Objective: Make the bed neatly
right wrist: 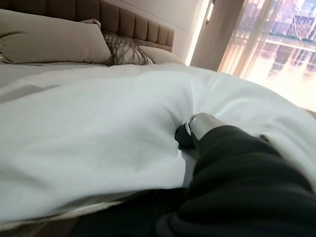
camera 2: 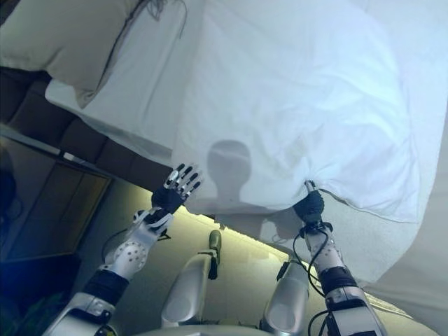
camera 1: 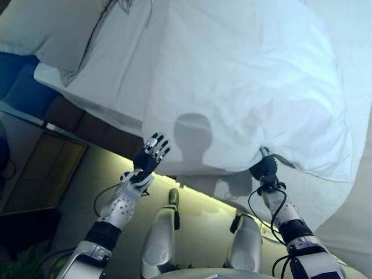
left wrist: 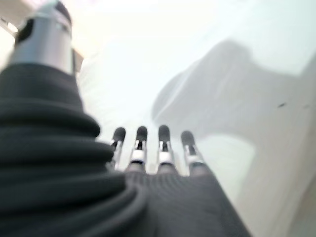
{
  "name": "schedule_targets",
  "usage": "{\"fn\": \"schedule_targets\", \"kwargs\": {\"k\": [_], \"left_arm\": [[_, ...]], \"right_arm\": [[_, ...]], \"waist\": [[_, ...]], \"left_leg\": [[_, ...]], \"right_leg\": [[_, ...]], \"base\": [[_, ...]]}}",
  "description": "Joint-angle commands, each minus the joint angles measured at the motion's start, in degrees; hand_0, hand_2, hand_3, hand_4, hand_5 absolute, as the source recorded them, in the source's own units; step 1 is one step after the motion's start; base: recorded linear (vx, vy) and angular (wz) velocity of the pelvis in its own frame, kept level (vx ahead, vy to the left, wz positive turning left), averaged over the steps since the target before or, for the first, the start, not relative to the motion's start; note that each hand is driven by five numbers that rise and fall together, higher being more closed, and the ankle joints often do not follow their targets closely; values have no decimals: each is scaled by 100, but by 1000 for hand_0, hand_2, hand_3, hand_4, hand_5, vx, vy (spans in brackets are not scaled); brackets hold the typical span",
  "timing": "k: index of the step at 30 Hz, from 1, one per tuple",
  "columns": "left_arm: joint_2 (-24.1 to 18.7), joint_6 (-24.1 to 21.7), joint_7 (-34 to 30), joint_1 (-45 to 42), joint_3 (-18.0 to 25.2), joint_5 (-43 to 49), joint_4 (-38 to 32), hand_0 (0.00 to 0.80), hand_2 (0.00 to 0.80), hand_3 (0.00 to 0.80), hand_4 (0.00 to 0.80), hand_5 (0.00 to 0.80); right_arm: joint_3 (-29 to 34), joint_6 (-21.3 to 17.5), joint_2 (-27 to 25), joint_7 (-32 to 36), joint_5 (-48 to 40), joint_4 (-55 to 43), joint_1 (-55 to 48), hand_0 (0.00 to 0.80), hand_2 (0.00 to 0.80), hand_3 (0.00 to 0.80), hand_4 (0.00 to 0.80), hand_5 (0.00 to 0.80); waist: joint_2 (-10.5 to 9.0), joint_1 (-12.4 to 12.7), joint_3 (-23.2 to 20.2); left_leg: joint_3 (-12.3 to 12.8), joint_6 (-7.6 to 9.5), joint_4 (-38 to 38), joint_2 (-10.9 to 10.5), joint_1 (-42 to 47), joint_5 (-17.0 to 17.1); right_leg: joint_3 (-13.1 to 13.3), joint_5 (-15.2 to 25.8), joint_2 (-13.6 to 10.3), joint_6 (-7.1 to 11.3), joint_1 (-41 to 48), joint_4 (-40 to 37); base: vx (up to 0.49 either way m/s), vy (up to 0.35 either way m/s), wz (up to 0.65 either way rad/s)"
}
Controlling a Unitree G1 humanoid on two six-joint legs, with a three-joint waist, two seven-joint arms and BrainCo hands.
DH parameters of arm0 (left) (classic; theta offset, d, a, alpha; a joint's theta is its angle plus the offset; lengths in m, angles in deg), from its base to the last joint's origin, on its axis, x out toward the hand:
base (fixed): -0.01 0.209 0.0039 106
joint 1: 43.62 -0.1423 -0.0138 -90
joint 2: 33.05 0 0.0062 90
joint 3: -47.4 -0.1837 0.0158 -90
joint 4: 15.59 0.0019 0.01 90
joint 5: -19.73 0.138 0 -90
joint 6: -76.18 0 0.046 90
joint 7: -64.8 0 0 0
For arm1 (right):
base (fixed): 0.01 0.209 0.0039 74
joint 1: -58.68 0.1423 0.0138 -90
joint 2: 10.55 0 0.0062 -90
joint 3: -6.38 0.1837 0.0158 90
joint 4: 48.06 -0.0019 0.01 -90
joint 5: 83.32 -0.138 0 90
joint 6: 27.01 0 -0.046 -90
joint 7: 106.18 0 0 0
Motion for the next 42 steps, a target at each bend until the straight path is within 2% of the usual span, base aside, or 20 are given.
{"fn": "schedule_targets", "kwargs": {"k": [1,4,9,12,14,19,24,27,29,35,42], "left_arm": [[68,534,-118,1,-123,-610,-127,0,0,0,0,0],[59,1147,6,32,-346,-1035,-151,0,0,0,0,0],[-64,1931,-182,-18,-738,-1650,-317,0,0,0,0,0],[-50,2466,-43,-138,-905,-2754,-281,0,0,0,0,0],[-25,2656,138,-67,-1053,-3654,-79,0,0,0,0,0],[121,2474,66,446,-1553,-3883,712,0,0,0,0,0],[559,2460,143,952,-1723,-3858,1298,0,0,0,0,0],[689,2467,391,1000,-1923,-4004,1476,0,0,0,0,0],[725,2229,264,958,-2024,-3956,1652,0,0,0,0,0],[918,1679,288,1142,-1946,-4281,1703,0,0,0,0,0],[1172,1528,550,1240,-1991,-4486,1844,0,0,0,0,0]], "right_arm": [[-55,-291,-52,-194,222,-688,68,800,800,800,800,800],[-82,-348,-84,-350,83,-709,212,800,800,800,800,800],[-176,-412,-204,-423,-214,-591,382,800,800,800,800,800],[-239,-600,-232,-348,-461,-471,475,800,800,800,800,800],[-259,-704,-250,-227,-630,-338,595,800,800,800,800,800],[-377,-790,-135,-2,-1019,-188,827,800,800,800,800,800],[-398,-787,61,33,-1109,-76,1093,800,800,800,800,800],[-339,-750,80,4,-1154,29,1253,800,800,800,800,800],[-303,-715,107,-114,-1144,-41,1319,800,800,800,800,800],[-303,-742,214,-156,-1188,-282,1339,800,800,800,800,800],[-280,-772,335,-180,-1095,-260,1448,800,800,800,800,800]], "waist": [[5,144,-236],[-12,205,-162],[-6,330,2],[-27,412,94],[-70,445,143],[-357,455,241],[-634,429,249],[-692,433,237],[-736,427,220],[-782,379,225],[-817,373,261]], "left_leg": [[-397,-154,-125,341,239,39],[-439,-147,-133,356,185,68],[-540,-142,-100,333,-3,142],[-550,-159,-52,342,-100,180],[-552,-169,-21,359,-181,197],[-586,-218,85,499,-428,212],[-599,-238,140,610,-628,272],[-627,-261,197,627,-683,255],[-641,-274,229,637,-700,254],[-580,-261,232,673,-783,282],[-586,-274,326,664,-869,255]], "right_leg": [[142,971,-441,494,285,-721],[12,1026,-445,505,337,-788],[-185,1165,-445,509,344,-893],[-281,1233,-455,508,346,-917],[-334,1265,-450,508,323,-927],[-374,1308,-267,509,276,-996],[-407,1360,-115,509,232,-1065],[-429,1381,-88,509,220,-1075],[-422,1386,-68,509,220,-1074],[-399,1377,-54,509,161,-1079],[-451,1352,-65,497,136,-1026]], "base": [[7,-79,10],[-47,-76,12],[-100,-95,13],[-72,-85,11],[-82,-107,15],[-63,-181,6],[-29,-138,-6],[8,-58,-3],[46,-48,-1],[9,-1,-4],[0,0,0]]}}
